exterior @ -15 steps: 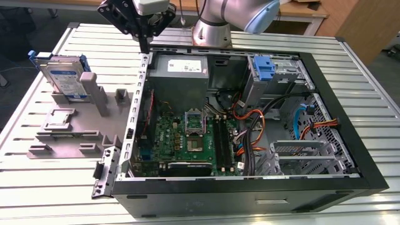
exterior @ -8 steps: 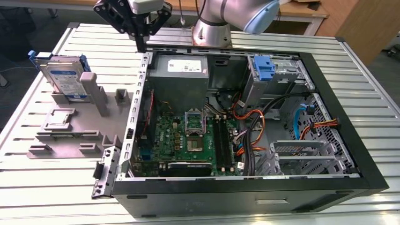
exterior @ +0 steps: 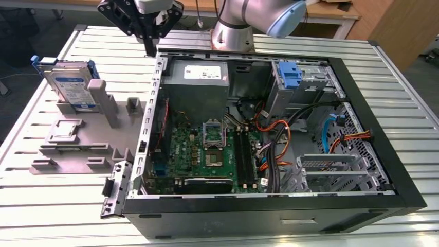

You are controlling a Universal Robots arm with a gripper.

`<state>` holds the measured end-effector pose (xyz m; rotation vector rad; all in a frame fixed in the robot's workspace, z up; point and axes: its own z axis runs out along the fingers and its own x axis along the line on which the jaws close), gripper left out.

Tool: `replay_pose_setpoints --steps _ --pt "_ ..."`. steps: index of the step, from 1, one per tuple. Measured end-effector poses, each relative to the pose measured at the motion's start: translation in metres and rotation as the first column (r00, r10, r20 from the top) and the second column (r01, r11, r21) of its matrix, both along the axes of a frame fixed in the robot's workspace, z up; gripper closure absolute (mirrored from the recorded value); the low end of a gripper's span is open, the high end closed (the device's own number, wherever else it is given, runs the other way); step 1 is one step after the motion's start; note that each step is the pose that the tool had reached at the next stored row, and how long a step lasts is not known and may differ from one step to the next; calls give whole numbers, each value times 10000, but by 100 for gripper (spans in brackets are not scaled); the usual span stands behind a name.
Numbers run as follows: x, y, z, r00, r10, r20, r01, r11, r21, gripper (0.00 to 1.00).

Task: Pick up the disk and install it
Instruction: 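Reach for the disk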

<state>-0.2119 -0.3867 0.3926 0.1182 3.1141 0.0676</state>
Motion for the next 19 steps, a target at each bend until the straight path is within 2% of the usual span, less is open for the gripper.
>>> replay_pose_setpoints --steps 19 --pt "-189 72 0 10000 0 0 0 10000 0 90"
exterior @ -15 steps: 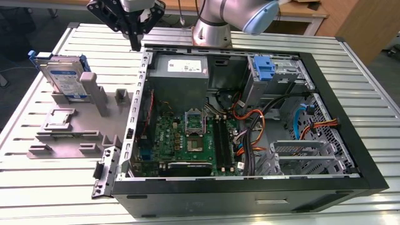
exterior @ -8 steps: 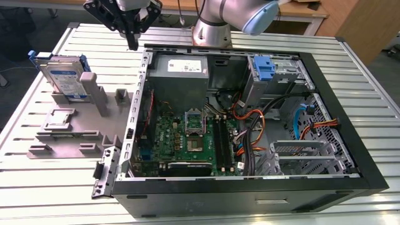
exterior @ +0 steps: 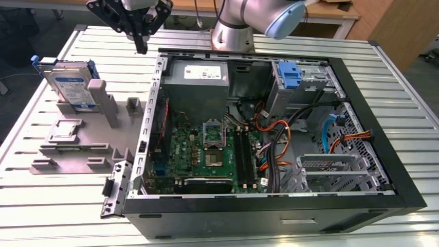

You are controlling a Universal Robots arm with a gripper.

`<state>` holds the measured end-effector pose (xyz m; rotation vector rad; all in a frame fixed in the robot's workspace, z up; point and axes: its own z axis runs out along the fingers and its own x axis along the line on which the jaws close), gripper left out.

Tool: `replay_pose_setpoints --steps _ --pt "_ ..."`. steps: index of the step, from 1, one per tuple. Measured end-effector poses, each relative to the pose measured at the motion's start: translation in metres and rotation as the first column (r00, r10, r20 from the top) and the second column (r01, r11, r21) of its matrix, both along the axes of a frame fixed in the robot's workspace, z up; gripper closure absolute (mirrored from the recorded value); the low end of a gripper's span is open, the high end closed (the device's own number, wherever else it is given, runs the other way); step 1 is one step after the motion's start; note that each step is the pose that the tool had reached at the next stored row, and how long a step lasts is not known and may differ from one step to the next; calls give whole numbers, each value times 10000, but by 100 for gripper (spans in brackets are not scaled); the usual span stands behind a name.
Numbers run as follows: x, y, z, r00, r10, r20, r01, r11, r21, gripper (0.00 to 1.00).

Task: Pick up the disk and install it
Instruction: 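Reach for the disk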

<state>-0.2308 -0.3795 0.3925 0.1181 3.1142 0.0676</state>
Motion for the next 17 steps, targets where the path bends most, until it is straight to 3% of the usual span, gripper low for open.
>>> replay_pose_setpoints --steps 17 --pt "-213 38 -1 10000 1 0 -1 10000 0 90"
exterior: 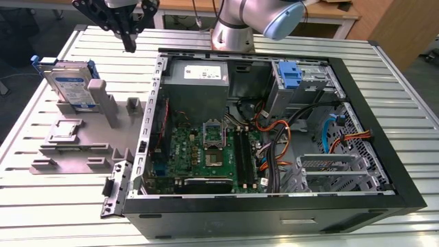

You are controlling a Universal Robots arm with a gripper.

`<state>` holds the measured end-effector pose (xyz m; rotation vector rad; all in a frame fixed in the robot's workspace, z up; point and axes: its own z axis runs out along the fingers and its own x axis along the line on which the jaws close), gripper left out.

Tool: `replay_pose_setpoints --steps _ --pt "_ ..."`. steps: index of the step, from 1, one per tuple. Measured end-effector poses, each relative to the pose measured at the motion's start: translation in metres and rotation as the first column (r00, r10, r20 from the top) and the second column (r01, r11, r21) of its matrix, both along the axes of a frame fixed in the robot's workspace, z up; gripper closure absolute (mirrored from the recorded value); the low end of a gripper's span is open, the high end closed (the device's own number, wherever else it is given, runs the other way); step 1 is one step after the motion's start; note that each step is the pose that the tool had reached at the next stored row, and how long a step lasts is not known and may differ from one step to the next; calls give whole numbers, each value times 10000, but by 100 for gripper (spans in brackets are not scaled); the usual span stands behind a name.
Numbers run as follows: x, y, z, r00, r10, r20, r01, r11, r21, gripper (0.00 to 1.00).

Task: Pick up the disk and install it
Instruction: 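Reach for the disk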

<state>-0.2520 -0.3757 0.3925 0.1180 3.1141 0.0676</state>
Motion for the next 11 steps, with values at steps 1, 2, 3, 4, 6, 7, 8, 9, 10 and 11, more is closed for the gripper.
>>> replay_pose_setpoints --steps 1,2,3,4,6,7,8,9,10,11 --pt "-13 2 0 10000 0 0 0 10000 0 90" --pt "-26 4 0 10000 0 0 0 10000 0 90" --pt "-37 5 0 10000 -1 0 1 10000 0 90" --pt "-47 7 0 10000 -1 0 1 10000 0 90" --pt "-68 9 0 10000 -1 0 1 10000 0 90" --pt "-78 11 0 10000 0 0 0 10000 0 90" --pt "-90 12 0 10000 -1 0 1 10000 0 90" --pt "-103 14 0 10000 -1 0 1 10000 0 90" --pt "-117 15 -1 10000 -1 1 1 10000 1 90" --pt "-132 17 0 10000 -1 0 1 10000 0 90"
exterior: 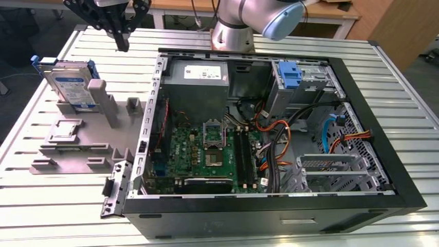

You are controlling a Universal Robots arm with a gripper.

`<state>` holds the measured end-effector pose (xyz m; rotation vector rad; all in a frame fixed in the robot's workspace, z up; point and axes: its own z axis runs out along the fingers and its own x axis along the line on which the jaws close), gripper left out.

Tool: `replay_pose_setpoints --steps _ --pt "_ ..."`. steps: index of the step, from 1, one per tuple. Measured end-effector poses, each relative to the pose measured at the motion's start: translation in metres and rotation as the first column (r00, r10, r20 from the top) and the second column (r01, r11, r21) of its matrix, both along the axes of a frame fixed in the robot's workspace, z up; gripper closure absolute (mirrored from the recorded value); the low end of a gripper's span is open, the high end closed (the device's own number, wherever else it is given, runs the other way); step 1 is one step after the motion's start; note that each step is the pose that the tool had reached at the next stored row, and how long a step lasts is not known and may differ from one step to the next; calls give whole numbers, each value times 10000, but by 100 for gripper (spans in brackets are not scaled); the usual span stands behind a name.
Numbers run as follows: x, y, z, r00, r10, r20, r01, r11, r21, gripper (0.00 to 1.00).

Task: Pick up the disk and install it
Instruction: 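Reach for the disk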

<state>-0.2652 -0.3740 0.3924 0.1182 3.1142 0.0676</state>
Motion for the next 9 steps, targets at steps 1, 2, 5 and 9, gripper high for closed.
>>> replay_pose_setpoints --steps 1,2,5,9 --pt "-14 2 0 10000 1 0 -1 10000 0 90" --pt "-28 4 0 10000 0 1 0 10000 0 90" --pt "-68 8 0 10000 1 0 -1 10000 0 90" --pt "-118 14 0 10000 0 0 0 10000 0 90"
